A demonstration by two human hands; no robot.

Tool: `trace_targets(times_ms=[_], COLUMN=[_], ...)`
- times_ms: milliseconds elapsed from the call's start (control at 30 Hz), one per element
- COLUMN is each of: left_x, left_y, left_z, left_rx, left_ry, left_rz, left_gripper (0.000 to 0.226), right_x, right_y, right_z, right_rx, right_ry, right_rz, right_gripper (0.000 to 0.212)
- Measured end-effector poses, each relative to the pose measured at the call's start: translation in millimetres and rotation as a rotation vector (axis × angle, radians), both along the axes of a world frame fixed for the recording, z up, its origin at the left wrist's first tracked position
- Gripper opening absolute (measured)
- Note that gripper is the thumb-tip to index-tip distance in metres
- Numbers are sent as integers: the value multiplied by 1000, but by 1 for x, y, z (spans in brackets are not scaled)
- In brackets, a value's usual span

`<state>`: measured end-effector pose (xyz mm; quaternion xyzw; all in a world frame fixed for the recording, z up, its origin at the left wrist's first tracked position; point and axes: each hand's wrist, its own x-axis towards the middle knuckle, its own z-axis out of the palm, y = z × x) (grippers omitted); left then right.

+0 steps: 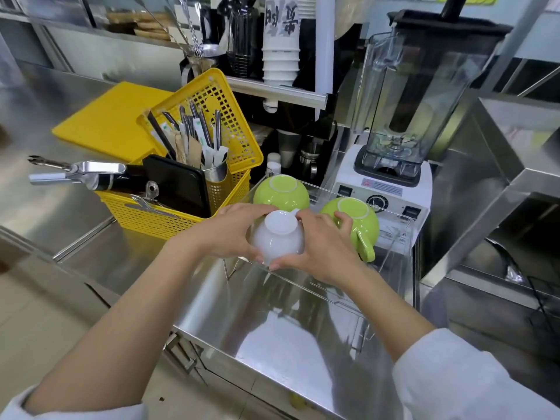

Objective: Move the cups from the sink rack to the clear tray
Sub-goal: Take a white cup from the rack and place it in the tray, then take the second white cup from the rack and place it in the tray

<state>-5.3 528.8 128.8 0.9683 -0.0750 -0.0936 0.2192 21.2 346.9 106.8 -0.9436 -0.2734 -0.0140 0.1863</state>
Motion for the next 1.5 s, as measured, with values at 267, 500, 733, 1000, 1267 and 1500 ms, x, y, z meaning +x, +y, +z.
trace_targets(times_ms=[267, 500, 733, 1000, 1267, 1500], left_x=[-13, 9, 26, 47, 78, 100], left_y=[-28, -144, -285, -448, -571, -625], left_z=[36, 36, 2, -51, -123, -168], left_rx=[-360, -551, -445, -394, -311, -479], left_ry=[-184, -266, -165, 13, 185, 348], left_rz=[-35, -163, -426, -538, -435, -229], left_gripper=[68, 63, 54, 60, 75, 65], right_x=[-5, -9, -30, -43, -21, 11], right_y=[-36, -135, -271, -425, -535, -584], right_z=[7, 18, 2, -41, -105, -172], right_rx=[71, 185, 154, 141, 264, 434], right_ry=[-122, -146, -89, 6, 183, 389], right_rz=[14, -176, -482, -714, -796, -840], right_gripper=[85, 87, 94, 85, 88, 106])
